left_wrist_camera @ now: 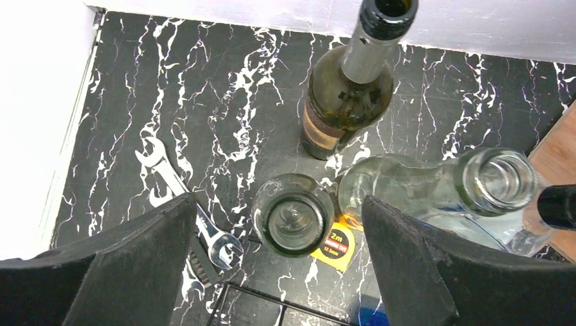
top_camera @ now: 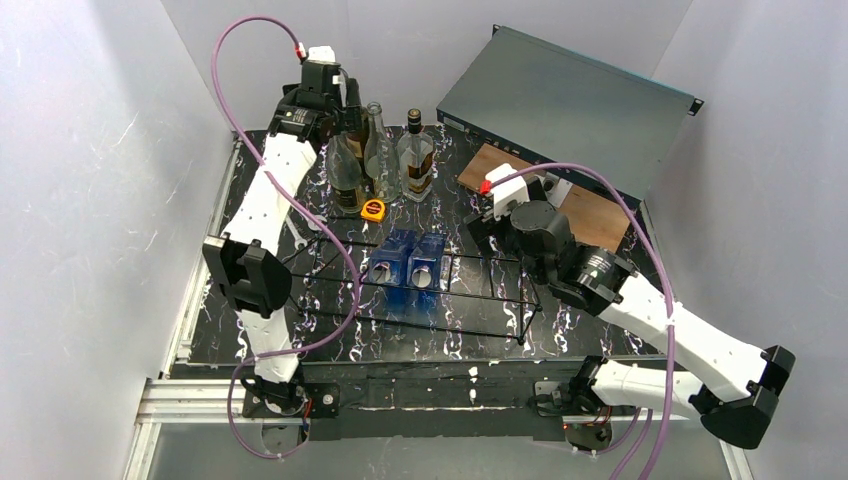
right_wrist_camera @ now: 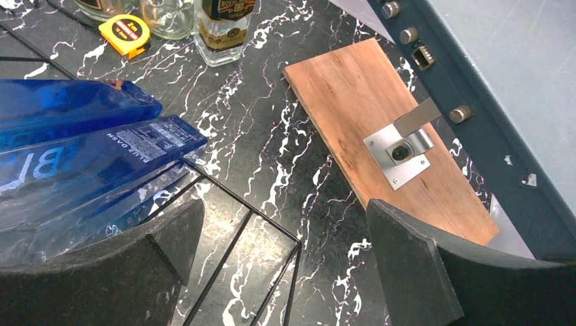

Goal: Put the wine bottle on the wine rack

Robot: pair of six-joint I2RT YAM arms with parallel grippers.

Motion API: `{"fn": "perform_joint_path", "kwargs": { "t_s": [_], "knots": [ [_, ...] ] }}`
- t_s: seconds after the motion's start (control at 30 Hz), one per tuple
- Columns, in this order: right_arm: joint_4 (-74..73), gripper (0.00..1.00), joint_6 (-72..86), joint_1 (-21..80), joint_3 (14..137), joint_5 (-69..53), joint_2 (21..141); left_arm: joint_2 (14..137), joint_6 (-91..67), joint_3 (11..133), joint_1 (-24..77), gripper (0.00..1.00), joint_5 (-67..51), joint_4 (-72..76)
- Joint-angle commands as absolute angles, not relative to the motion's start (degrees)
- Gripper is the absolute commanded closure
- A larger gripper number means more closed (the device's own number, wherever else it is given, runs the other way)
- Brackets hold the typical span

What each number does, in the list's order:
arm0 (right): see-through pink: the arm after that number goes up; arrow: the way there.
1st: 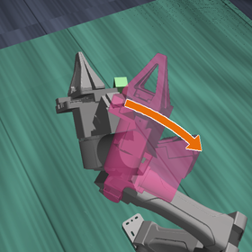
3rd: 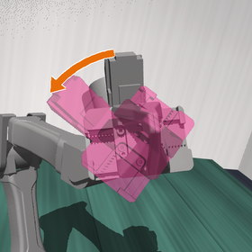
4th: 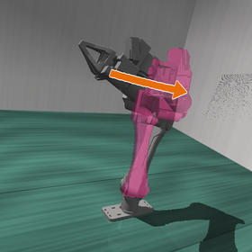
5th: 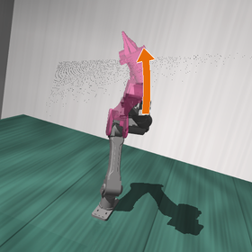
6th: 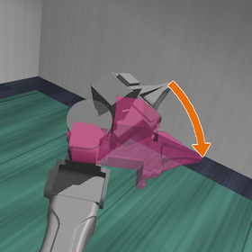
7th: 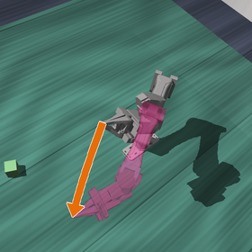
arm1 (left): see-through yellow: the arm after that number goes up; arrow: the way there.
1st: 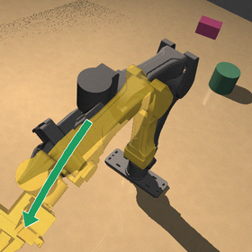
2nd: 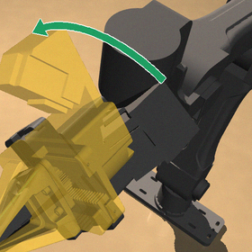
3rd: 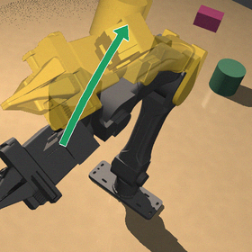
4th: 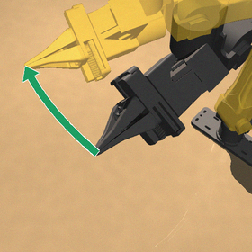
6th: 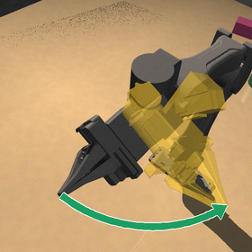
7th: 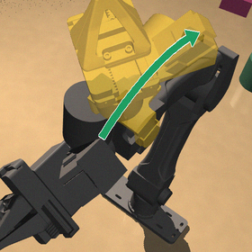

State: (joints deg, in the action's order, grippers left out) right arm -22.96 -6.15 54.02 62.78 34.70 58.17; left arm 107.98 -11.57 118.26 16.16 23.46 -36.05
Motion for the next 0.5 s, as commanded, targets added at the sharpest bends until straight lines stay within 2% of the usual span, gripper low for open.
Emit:
{"fn": "perform_joint_path", "kwargs": {
  "t_s": [0.0, 0.27, 0.47],
  "knots": [
    [-22.34, 0.02, -5.36, 53.95, 65.01, 34.28, 58.71, 107.78, -12.22, 120.09, 13.79, 0.13, 19.66, -35.87],
    [-26.15, 0.02, -0.77, 53.88, 67.13, 35.13, 57.84, 110.25, -12.13, 121.19, 12.72, 0.22, 14.76, -36.03],
    [-28.57, 0.02, 2.24, 53.88, 67.03, 36.83, 54.85, 111.50, -12.30, 121.30, 12.74, 0.37, 12.22, -35.86]
  ]
}}
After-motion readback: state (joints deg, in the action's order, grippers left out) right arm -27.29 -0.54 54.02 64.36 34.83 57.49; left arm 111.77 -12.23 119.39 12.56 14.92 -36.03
